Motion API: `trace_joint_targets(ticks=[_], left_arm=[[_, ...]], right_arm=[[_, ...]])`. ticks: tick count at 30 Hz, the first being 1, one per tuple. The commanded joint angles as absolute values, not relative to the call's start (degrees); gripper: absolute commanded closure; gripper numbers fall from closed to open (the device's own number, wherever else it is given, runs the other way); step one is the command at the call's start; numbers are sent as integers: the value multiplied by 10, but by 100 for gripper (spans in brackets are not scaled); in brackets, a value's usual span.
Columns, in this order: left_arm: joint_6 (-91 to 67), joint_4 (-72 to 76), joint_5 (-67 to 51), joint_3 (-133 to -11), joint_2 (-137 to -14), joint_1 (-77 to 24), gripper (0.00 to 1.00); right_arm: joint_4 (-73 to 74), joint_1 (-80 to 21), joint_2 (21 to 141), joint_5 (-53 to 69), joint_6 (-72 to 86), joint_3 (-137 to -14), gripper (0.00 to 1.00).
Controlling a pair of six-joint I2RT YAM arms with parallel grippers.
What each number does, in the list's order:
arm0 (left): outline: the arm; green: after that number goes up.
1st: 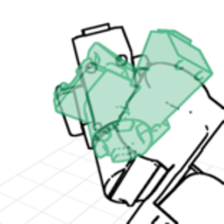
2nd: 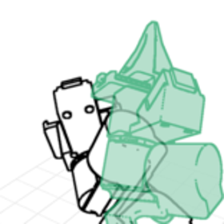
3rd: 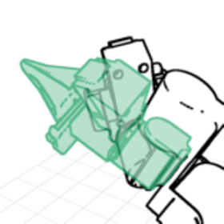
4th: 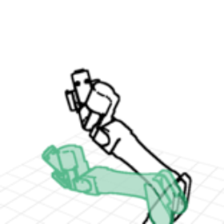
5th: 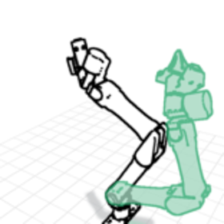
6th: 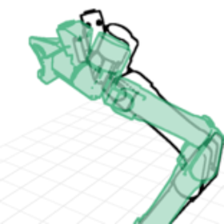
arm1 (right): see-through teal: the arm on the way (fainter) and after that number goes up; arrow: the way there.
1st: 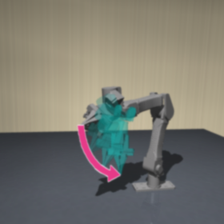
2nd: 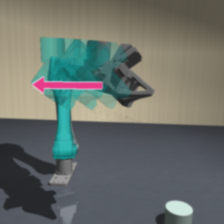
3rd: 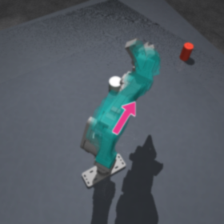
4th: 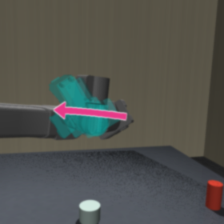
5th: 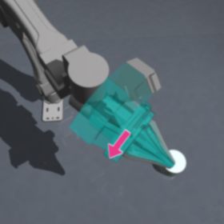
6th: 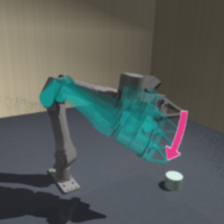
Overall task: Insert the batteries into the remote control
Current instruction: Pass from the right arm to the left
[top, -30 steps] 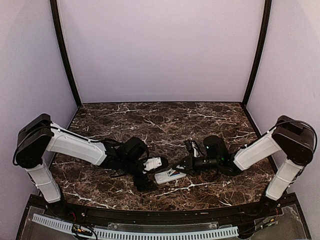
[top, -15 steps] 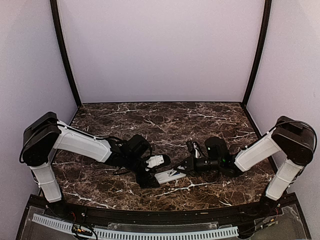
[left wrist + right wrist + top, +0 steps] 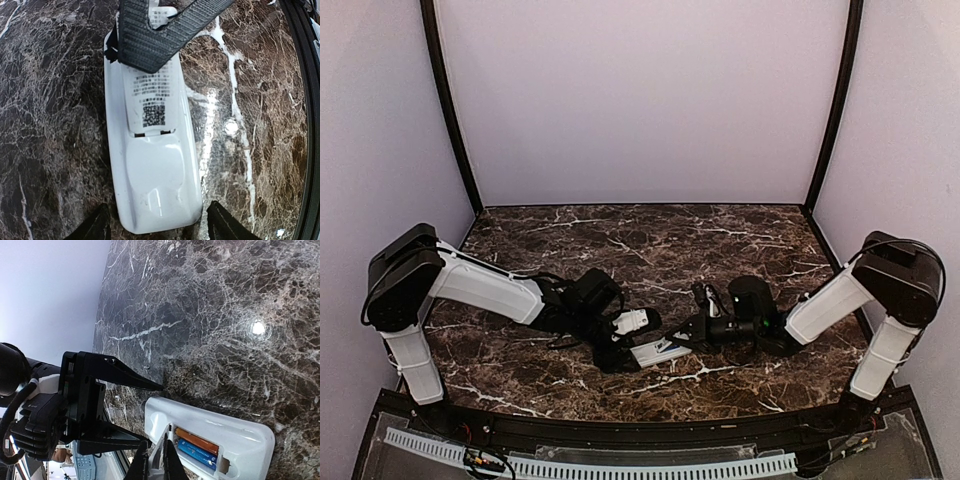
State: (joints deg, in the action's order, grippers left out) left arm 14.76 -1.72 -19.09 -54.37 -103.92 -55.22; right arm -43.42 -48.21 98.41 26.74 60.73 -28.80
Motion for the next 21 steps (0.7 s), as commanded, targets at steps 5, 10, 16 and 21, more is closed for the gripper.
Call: trace_joint_targets(ticks=[5,10,16,21], left_arm=[[137,-32,-206,-546,-1052,-550,38],[136,-31,-206,-545,-1053,-550,39],[131,-29,-209,-545,-1056,-551,40],[128,-26,-210,-545,-1056,-550,40]], right_arm=[[-476,-476,1006,264,619,-276,100],[-472,-476,1008,259,617,-270,100],[-494,-477,1030,267,626,-266,100],[-512,-478,1044,276,636,-269,100]])
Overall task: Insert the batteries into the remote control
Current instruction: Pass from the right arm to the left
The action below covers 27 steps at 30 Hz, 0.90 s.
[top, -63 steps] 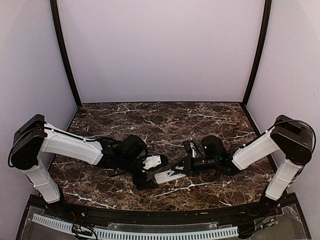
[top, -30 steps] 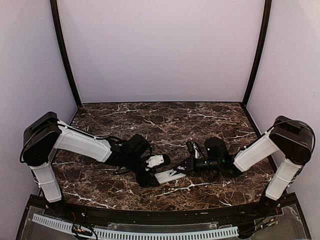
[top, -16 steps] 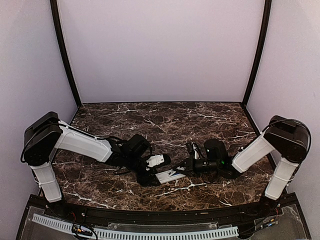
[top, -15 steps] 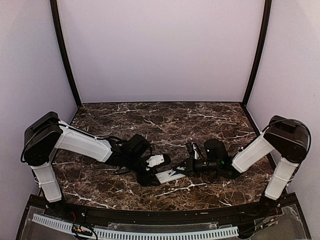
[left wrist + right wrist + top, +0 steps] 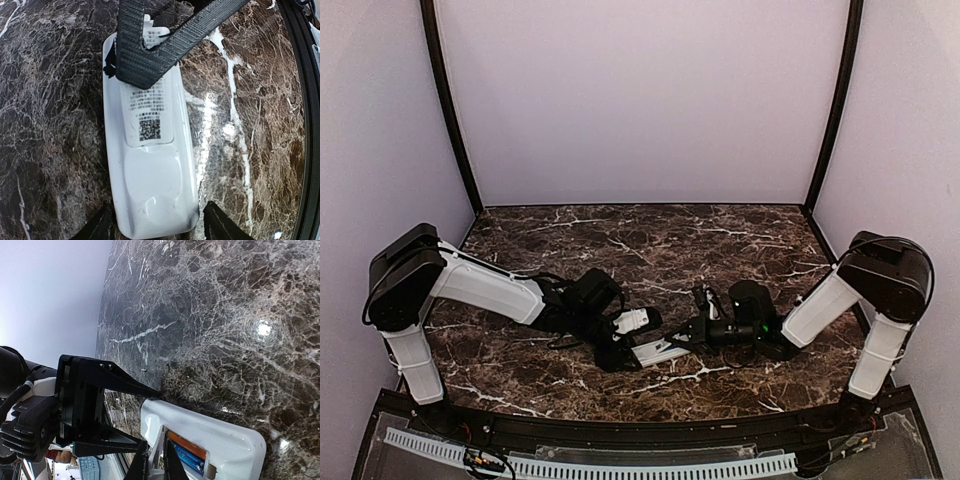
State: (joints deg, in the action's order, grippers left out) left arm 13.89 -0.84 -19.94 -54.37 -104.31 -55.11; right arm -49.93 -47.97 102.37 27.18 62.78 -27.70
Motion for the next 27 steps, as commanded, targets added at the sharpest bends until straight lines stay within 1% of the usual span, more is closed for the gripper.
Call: trace_joint_targets(ticks=[1,4,7,12,15,20,22,25,27], left_arm=[[128,-26,-211,-545,-1056,-551,40],[126,-26,-217,-549,-1056,-550,40],[118,-24,-218,-556,-1049,-551,36],[98,11,-224,-583,-1049,-551,30],[85,49,-221,-592,-1054,-550,29],[75,86,-230,-604,-1071,-551,34],[74,98,-232,-603,-1076,-551,37],[82,101,-230,-602,-1084,-551,45],[86,100,-233,-600,-1086,-551,47]], right_arm=[[-512,-478,1044,276,636,-269,100],[-508,-478,1041,275,637,-266,99],[-502,-478,1033,272,637,-264,99],[-496,-479,1032,272,636,-267,97],[-495,-480,1030,271,636,-267,97],[-485,-482,1023,268,632,-271,97],[-484,-483,1022,268,632,-270,96],[-486,-484,1021,266,632,-269,96],[-486,-484,1022,265,633,-270,97]])
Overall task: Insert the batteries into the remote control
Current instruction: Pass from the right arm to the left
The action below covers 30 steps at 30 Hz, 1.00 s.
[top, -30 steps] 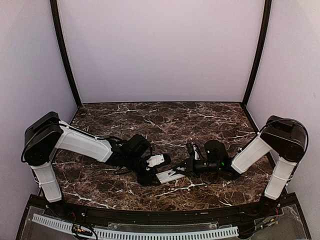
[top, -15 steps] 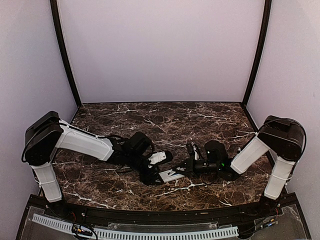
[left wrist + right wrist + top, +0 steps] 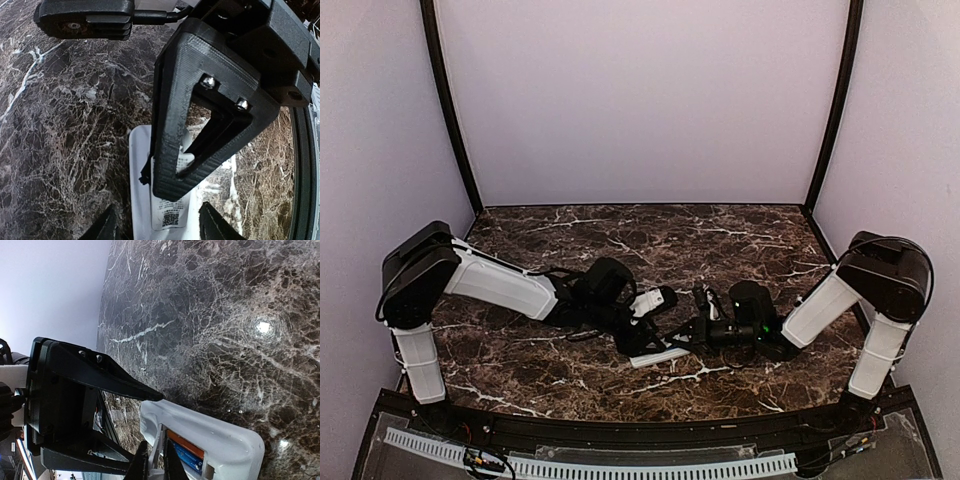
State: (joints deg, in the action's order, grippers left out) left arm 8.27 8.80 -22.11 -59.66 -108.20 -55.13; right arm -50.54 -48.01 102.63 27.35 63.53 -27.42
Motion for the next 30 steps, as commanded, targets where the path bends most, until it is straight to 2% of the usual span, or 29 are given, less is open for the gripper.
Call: trace_joint_targets(ticks=[1,16,30], left_arm=[[87,104,-234,-598,-1087,-551,48],[88,130,-233,-574,-1099,-565,53],[72,163,-213,-567,-1108,-565,61]], right_arm=[[-487,-486,1022,266,632,-271,96],[-487,-489,1017,264,631,-273,97],[-484,-493,1015,260,631,-276,97]])
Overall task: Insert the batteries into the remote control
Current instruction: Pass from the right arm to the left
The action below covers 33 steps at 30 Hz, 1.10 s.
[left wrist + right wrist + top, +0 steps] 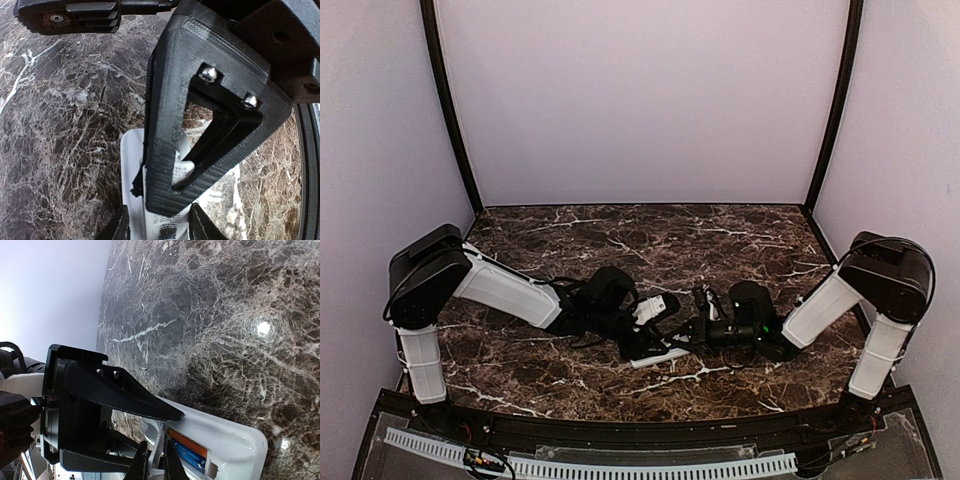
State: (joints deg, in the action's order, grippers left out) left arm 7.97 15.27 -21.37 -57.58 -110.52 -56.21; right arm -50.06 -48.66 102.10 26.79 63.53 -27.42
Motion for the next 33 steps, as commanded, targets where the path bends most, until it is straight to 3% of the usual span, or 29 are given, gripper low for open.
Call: trace_joint_targets(ticks=[1,14,21,33], left_arm=[[72,162,-213,-567,-1107,-565,61],[81,147,-245,-565,-1108,-567,77],[77,142,-249,-555,-1104,-566,80],[97,118,-247,-547,-1088,-567,94]], right_arm=[[-484,-493,1016,260,631,-276,97],[-476,-493,1007,258,628,-274,96],[-464,-493,996,258,625,-273,95],[-343,-485,920,252,577,-297,75]])
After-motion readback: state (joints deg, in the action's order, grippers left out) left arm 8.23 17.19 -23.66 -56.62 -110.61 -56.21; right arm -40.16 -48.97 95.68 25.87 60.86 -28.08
